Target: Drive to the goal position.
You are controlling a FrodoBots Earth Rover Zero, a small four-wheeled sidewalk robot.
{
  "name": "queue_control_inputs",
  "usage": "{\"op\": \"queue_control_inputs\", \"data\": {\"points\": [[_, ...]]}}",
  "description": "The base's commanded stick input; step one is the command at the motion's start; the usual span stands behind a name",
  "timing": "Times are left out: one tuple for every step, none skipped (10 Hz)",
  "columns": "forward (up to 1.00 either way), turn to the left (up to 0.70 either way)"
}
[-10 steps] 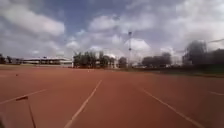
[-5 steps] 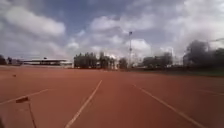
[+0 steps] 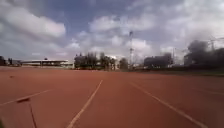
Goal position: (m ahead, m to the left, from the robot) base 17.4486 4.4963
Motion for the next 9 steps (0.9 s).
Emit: {"op": "queue_control_inputs", "data": {"points": [[0.7, 0.0], [0.7, 0.0], [0.7, 0.0], [0.7, 0.0], [0.7, 0.0], [0.7, 0.0], [0.7, 0.0], [0.7, 0.0], [0.7, 0.0]]}}
